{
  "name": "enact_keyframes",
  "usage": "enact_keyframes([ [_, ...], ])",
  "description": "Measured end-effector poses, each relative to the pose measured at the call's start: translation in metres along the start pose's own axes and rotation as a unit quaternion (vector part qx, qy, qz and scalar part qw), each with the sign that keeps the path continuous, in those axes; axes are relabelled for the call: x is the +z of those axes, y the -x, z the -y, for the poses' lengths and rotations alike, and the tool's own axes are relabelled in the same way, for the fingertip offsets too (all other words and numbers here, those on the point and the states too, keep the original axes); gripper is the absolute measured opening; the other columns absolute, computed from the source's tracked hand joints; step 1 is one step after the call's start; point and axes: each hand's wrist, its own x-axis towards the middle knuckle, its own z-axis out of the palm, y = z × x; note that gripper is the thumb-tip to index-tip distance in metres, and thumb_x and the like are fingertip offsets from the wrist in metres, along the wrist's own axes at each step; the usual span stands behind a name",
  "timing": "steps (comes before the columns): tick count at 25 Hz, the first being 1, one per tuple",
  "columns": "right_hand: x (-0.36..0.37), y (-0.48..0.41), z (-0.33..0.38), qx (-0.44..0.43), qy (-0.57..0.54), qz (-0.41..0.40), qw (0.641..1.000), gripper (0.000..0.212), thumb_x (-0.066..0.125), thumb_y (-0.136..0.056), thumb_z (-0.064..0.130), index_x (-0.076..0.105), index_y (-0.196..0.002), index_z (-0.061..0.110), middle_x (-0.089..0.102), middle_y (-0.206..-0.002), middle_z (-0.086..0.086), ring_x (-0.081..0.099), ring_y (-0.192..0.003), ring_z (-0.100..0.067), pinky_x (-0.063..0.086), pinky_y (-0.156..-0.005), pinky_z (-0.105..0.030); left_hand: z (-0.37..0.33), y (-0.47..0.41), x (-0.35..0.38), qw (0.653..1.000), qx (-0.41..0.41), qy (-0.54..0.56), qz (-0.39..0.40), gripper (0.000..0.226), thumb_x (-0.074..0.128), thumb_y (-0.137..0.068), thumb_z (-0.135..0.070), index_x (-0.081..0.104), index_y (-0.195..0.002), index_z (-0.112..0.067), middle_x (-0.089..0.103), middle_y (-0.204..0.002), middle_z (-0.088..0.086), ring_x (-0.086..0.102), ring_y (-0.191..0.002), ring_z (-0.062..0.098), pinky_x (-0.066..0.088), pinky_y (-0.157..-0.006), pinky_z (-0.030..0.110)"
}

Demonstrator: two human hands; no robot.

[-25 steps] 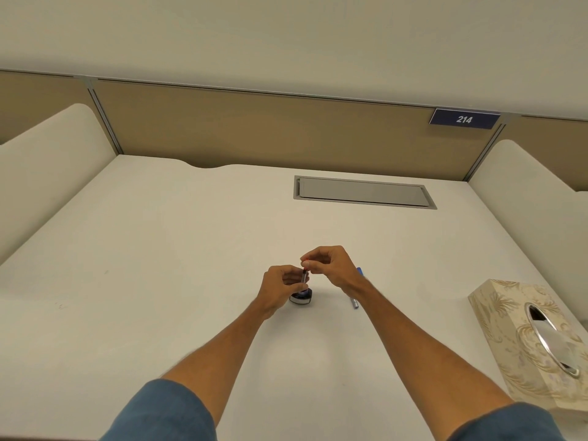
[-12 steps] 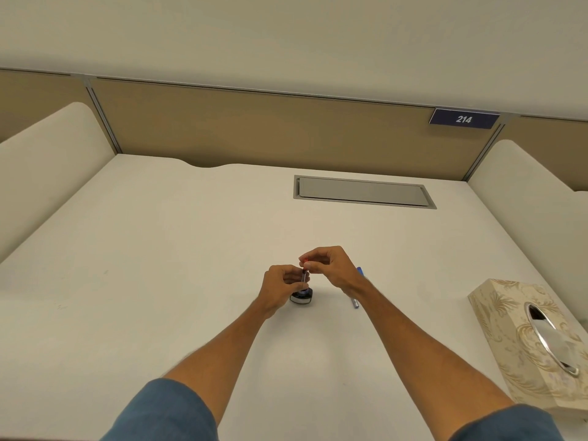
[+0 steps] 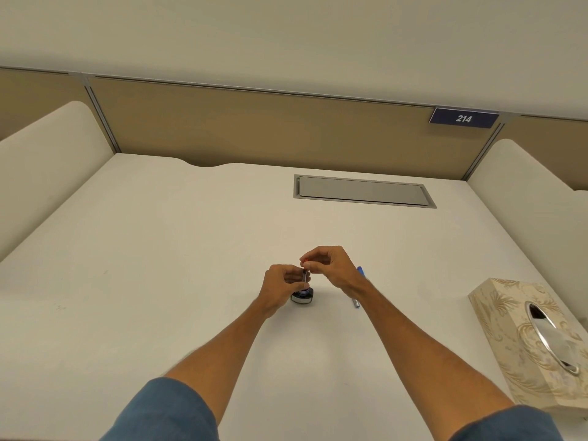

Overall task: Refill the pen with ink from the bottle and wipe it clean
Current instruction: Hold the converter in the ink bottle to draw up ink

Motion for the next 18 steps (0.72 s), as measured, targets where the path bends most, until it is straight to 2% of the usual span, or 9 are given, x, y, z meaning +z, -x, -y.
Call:
enact_keyframes([
  [6, 0.0001, -0.0004, -0.0009, 0.001, 0.004, -0.008, 1.0, 0.011, 0.071, -0.082, 0.003, 0.072, -0.092, 0.006, 0.073, -0.09, -0.013, 0.069, -0.084, -0.023, 0.058, -0.082, -0.034, -0.0008, -0.0007, -0.0003, 1.0, 0.004, -0.003, 0.001, 0.024, 0.074, -0.075, 0.006, 0.074, -0.097, -0.003, 0.076, -0.088, 0.01, 0.074, -0.081, 0.016, 0.056, -0.074, 0.018],
  [14, -0.0014, 0.0024, -0.0006, -0.002, -0.006, -0.002, 1.0, 0.015, 0.07, -0.082, 0.001, 0.073, -0.096, 0.007, 0.074, -0.093, -0.013, 0.071, -0.09, -0.027, 0.058, -0.086, -0.033, 0.0009, -0.0006, -0.0009, 1.0, 0.007, 0.003, 0.003, 0.023, 0.075, -0.074, 0.005, 0.074, -0.096, -0.001, 0.076, -0.089, 0.012, 0.074, -0.082, 0.019, 0.057, -0.076, 0.021],
  [18, -0.0007, 0.0024, 0.0004, -0.002, -0.007, -0.002, 1.0, 0.014, 0.071, -0.081, -0.001, 0.072, -0.093, 0.006, 0.074, -0.091, -0.014, 0.071, -0.086, -0.024, 0.058, -0.084, -0.034, 0.0029, -0.0001, -0.0006, 1.0, 0.01, 0.005, 0.001, 0.024, 0.075, -0.074, 0.005, 0.074, -0.097, -0.001, 0.076, -0.089, 0.011, 0.074, -0.082, 0.019, 0.057, -0.076, 0.022],
])
